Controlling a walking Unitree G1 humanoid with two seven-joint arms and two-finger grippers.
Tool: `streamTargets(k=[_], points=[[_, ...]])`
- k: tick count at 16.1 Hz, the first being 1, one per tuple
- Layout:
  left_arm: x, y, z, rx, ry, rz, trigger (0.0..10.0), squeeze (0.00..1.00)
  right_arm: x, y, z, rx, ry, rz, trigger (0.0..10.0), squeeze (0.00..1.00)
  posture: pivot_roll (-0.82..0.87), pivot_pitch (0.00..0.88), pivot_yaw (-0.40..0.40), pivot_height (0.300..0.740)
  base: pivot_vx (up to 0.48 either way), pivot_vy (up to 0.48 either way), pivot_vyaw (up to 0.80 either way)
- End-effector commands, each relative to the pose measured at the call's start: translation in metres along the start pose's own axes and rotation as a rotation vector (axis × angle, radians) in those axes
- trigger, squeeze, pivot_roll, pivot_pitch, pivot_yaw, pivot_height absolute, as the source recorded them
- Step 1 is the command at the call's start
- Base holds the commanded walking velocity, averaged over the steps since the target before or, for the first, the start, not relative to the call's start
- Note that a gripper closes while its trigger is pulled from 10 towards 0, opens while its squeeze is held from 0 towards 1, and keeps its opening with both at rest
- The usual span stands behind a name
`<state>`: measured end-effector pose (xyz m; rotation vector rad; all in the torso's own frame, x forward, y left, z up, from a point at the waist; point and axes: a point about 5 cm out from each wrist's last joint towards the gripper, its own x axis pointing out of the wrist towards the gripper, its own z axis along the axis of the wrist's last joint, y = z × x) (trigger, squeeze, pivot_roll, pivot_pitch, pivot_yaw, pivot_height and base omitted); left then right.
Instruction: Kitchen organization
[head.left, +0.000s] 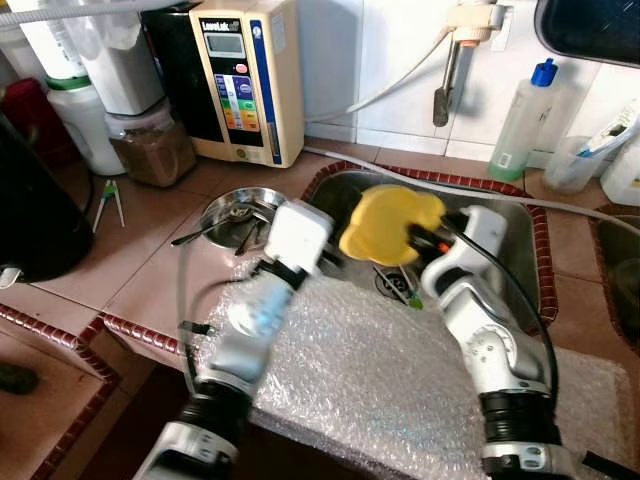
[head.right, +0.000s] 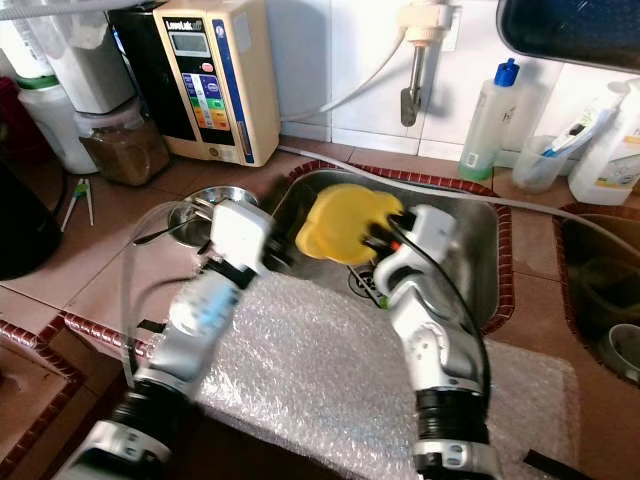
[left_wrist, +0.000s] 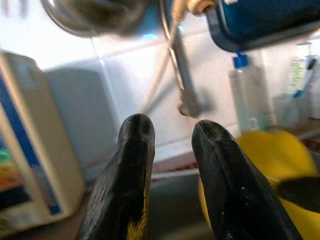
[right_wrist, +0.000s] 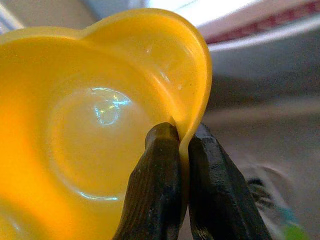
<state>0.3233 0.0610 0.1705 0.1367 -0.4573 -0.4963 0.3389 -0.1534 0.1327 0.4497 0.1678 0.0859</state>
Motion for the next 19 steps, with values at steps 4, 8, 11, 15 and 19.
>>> streamTargets(k=[4, 8, 11, 15, 19], points=[[-0.005, 0.007, 0.002, 0.032, 0.023, -0.098, 10.0, 1.00, 0.019, 0.001, 0.037, -0.139, -0.119, -0.043, 0.0, 0.00, -0.12, 0.000, 0.069, 0.740, 0.000, 0.000, 0.00], [-0.030, 0.014, -0.010, -0.016, 0.155, -0.124, 10.0, 1.00, 0.023, -0.017, 0.044, -0.291, -0.186, -0.178, 0.0, 0.00, -0.10, 0.000, 0.052, 0.740, 0.000, 0.000, 0.00], [-0.056, 0.006, -0.025, -0.032, 0.265, -0.190, 10.0, 1.00, 0.026, -0.032, 0.028, -0.384, -0.134, -0.232, 0.0, 0.00, -0.09, 0.000, 0.046, 0.740, 0.000, 0.000, 0.00], [-0.067, -0.001, -0.028, -0.044, 0.302, -0.218, 10.0, 1.00, 0.028, -0.042, 0.024, -0.569, -0.070, -0.147, 0.9, 0.00, -0.08, 0.000, 0.054, 0.740, 0.000, 0.000, 0.00], [-0.068, 0.003, -0.028, -0.030, 0.320, -0.208, 10.0, 1.00, 0.029, -0.045, 0.022, -0.697, -0.023, -0.056, 10.0, 1.00, -0.08, 0.000, 0.056, 0.740, 0.000, 0.000, 0.00]])
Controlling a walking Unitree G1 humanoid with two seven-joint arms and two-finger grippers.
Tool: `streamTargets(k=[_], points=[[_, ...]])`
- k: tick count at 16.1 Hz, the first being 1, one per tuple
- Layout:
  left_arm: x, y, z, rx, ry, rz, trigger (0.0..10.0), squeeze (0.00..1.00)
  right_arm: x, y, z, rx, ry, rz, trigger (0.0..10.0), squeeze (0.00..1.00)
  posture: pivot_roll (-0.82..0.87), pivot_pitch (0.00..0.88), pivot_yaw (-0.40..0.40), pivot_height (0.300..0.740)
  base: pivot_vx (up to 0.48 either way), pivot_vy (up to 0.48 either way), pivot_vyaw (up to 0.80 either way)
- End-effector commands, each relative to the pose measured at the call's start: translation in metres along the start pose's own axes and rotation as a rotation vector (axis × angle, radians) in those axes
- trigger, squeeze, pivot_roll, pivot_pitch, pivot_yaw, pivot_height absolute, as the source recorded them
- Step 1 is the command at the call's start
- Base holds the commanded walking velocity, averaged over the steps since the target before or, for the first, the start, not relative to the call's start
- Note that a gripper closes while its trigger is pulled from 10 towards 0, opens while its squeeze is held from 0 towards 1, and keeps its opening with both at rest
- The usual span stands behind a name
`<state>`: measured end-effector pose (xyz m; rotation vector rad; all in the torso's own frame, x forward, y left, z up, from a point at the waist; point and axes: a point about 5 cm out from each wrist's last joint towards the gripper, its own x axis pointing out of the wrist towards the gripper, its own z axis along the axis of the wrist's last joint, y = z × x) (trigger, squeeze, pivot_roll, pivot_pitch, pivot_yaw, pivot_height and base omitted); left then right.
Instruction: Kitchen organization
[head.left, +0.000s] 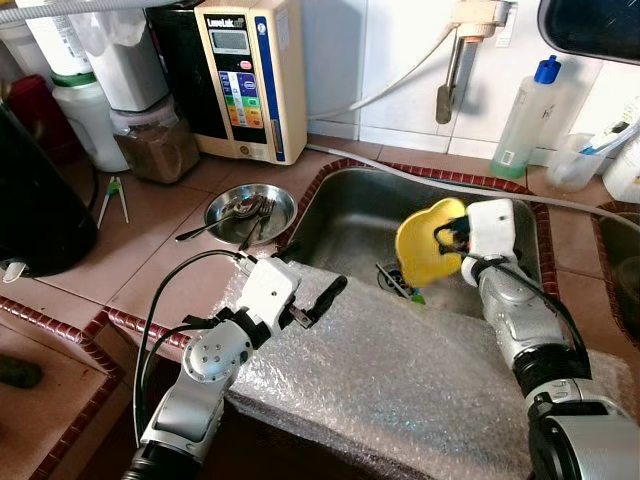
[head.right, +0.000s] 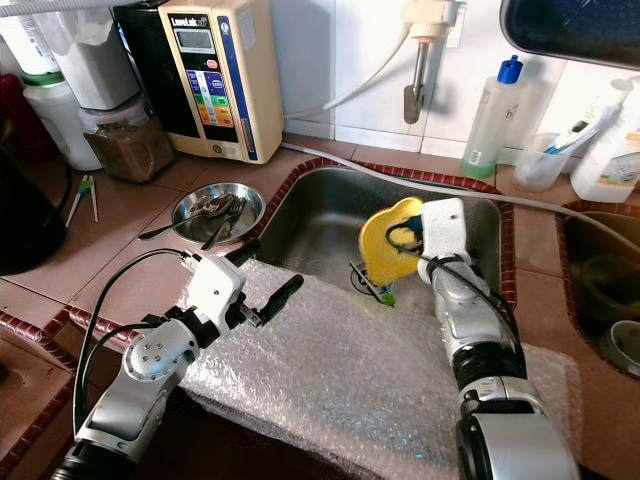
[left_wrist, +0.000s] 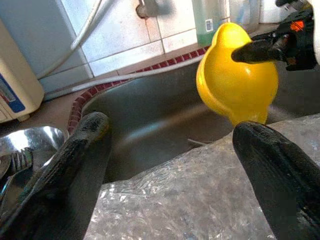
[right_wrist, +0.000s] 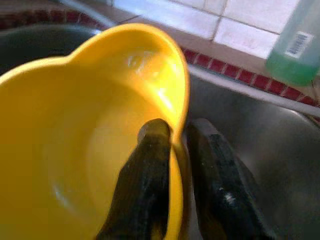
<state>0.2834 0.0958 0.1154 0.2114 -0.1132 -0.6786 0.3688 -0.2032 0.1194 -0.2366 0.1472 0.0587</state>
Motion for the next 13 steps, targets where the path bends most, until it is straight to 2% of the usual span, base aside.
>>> streamTargets(k=[1, 6, 8, 9, 10, 13], points=[[-0.002, 0.003, 0.003, 0.012, 0.002, 0.026, 10.0, 1.00, 0.002, 0.001, 0.008, -0.026, -0.032, 0.033, 10.0, 1.00, -0.07, 0.000, 0.056, 0.740, 0.000, 0.000, 0.00], [-0.010, -0.001, 0.002, -0.008, 0.003, 0.055, 10.0, 1.00, -0.004, 0.008, -0.001, -0.035, -0.068, 0.091, 10.0, 1.00, -0.07, 0.000, 0.064, 0.740, 0.000, 0.000, 0.00], [-0.011, -0.001, 0.002, -0.013, 0.004, 0.066, 10.0, 1.00, -0.006, 0.012, -0.006, 0.002, -0.062, 0.096, 10.0, 1.00, -0.06, 0.000, 0.071, 0.740, 0.000, 0.000, 0.00], [-0.012, -0.002, 0.003, -0.013, 0.004, 0.067, 10.0, 1.00, -0.007, 0.019, -0.009, 0.029, -0.060, 0.139, 10.0, 1.00, -0.06, 0.000, 0.077, 0.740, 0.000, 0.000, 0.00], [-0.012, 0.001, 0.003, -0.010, 0.007, 0.078, 10.0, 1.00, -0.010, 0.037, -0.014, 0.096, -0.027, 0.267, 10.0, 1.00, -0.07, 0.000, 0.082, 0.740, 0.000, 0.000, 0.00], [-0.007, 0.011, 0.008, -0.007, -0.002, 0.130, 10.0, 1.00, -0.011, 0.034, -0.008, 0.178, -0.069, 0.213, 10.0, 1.00, -0.06, 0.000, 0.084, 0.740, 0.000, 0.000, 0.00]])
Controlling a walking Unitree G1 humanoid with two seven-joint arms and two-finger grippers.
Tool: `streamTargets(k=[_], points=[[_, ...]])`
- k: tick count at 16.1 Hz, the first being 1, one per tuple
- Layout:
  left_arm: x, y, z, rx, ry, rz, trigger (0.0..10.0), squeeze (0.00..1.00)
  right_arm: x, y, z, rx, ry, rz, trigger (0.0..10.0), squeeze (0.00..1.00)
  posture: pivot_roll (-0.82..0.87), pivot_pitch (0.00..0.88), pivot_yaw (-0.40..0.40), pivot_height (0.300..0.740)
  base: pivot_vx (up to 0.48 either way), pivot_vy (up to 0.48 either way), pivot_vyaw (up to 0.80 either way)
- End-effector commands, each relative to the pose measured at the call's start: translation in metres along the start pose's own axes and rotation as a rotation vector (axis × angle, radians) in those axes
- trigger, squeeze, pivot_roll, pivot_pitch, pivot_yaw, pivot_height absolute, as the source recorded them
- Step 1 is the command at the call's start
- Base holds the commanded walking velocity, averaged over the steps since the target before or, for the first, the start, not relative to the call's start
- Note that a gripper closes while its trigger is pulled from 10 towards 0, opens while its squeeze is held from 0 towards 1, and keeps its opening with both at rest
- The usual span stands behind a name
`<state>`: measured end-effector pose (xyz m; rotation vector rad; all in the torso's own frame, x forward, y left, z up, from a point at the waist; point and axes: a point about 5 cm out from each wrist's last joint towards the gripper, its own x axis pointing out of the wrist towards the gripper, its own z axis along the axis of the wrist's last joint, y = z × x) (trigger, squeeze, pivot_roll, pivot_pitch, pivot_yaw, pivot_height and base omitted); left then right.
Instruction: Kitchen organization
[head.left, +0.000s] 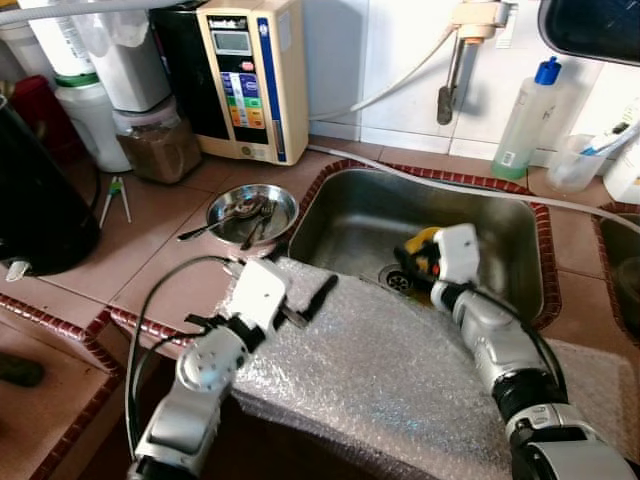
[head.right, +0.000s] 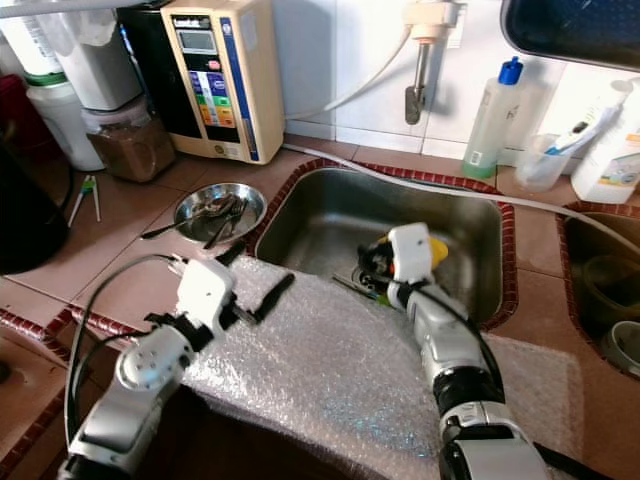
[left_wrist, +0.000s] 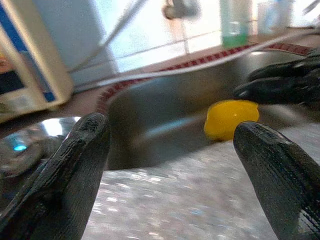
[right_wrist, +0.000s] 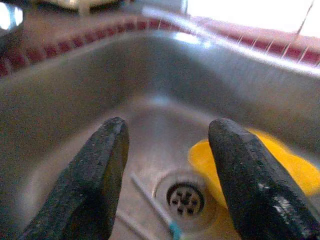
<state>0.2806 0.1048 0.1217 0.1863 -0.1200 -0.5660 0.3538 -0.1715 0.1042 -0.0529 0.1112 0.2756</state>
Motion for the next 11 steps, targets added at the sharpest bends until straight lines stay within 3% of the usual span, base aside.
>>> streamTargets(k=[1, 3, 7, 11], points=[[0.002, 0.008, 0.004, 0.012, -0.004, 0.033, 10.0, 1.00, -0.002, -0.002, 0.003, 0.024, -0.027, -0.030, 10.0, 1.00, -0.06, 0.000, 0.086, 0.740, 0.000, 0.000, 0.00], [0.005, 0.016, 0.005, 0.015, -0.006, 0.074, 10.0, 1.00, -0.007, 0.002, 0.011, 0.052, -0.089, -0.037, 10.0, 1.00, -0.07, 0.000, 0.084, 0.740, 0.000, 0.000, 0.00], [0.011, 0.034, 0.005, 0.023, 0.002, 0.203, 10.0, 1.00, -0.025, 0.029, 0.032, 0.143, -0.232, 0.011, 10.0, 1.00, -0.09, 0.000, 0.074, 0.740, 0.000, 0.000, 0.00], [0.020, 0.048, 0.004, -0.004, 0.022, 0.364, 10.0, 1.00, -0.042, 0.044, 0.029, 0.189, -0.219, 0.022, 10.0, 1.00, -0.11, 0.000, 0.066, 0.740, 0.000, 0.000, 0.00]])
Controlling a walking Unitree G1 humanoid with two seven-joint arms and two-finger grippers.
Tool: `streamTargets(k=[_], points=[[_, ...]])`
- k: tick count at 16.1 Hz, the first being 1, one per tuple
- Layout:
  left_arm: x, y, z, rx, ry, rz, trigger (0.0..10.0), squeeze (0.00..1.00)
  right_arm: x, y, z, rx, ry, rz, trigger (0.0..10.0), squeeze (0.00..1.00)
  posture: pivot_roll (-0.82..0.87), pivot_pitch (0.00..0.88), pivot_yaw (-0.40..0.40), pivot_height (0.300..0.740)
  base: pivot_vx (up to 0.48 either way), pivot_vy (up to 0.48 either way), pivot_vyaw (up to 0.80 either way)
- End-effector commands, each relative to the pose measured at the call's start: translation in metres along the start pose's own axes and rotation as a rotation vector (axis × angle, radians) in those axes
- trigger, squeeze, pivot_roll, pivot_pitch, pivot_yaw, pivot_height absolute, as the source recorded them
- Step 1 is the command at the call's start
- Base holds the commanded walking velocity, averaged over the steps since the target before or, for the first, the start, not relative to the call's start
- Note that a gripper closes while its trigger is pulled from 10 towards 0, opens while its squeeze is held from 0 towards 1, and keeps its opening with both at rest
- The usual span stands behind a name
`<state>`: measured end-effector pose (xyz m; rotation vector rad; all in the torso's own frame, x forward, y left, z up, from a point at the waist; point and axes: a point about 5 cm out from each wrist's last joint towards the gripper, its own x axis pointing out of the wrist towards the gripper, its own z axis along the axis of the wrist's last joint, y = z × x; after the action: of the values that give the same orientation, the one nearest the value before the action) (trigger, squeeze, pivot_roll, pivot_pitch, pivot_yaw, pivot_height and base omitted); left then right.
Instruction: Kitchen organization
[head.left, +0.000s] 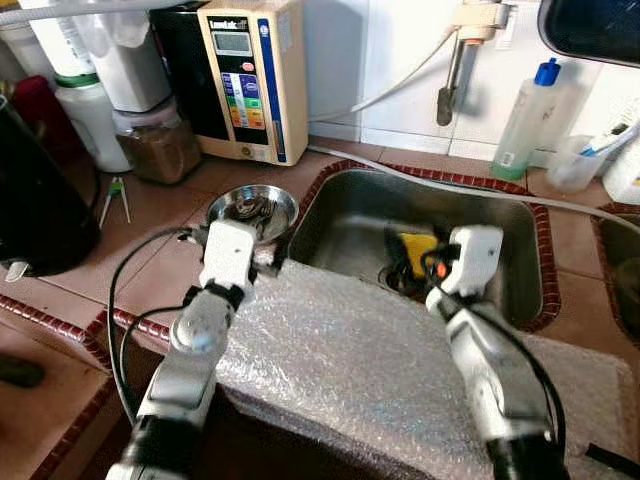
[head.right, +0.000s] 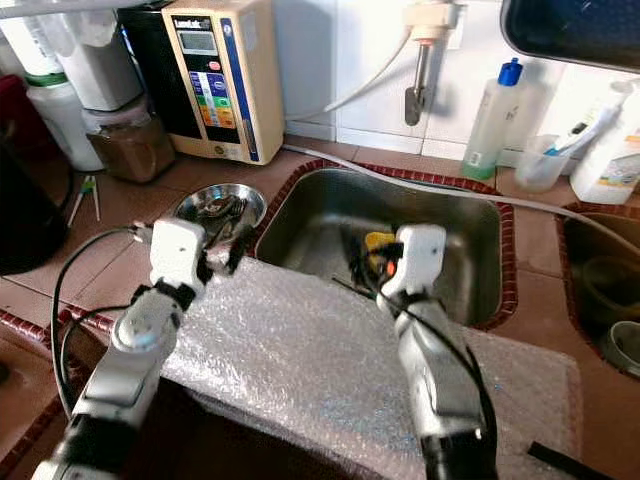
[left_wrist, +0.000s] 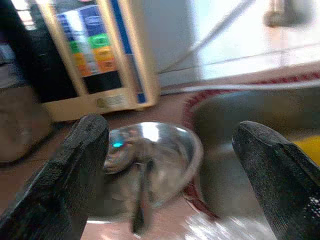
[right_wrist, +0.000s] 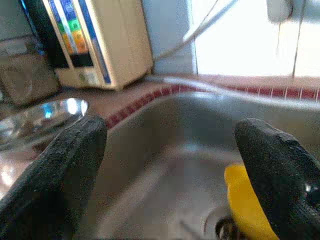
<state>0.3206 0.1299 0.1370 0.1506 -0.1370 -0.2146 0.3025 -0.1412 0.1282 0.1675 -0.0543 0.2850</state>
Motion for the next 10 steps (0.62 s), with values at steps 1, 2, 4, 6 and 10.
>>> streamTargets(k=[1, 2, 4, 6, 10], points=[[0.004, 0.006, -0.003, -0.006, 0.031, 0.052, 10.0, 0.95, 0.000, 0.008, 0.007, 0.016, -0.006, 0.033, 10.0, 1.00, -0.11, 0.000, 0.064, 0.740, 0.000, 0.000, 0.00], [0.008, 0.008, -0.004, -0.020, 0.049, 0.075, 10.0, 0.76, -0.003, 0.015, 0.008, 0.032, 0.004, 0.076, 10.0, 1.00, -0.11, 0.000, 0.063, 0.740, 0.000, 0.000, 0.00], [0.012, 0.011, -0.008, -0.035, 0.086, 0.088, 10.0, 0.00, -0.005, 0.029, 0.014, 0.046, 0.008, 0.180, 10.0, 1.00, -0.12, 0.000, 0.061, 0.740, 0.000, 0.000, 0.00], [0.013, 0.017, -0.015, -0.043, 0.139, 0.122, 10.0, 0.00, -0.010, 0.041, 0.015, 0.054, 0.024, 0.267, 10.0, 0.47, -0.12, 0.000, 0.060, 0.740, 0.000, 0.000, 0.00], [0.022, 0.016, -0.022, -0.116, 0.211, 0.157, 10.0, 0.00, -0.016, 0.049, 0.012, 0.075, 0.056, 0.282, 10.0, 0.45, -0.13, 0.000, 0.057, 0.740, 0.000, 0.000, 0.00]])
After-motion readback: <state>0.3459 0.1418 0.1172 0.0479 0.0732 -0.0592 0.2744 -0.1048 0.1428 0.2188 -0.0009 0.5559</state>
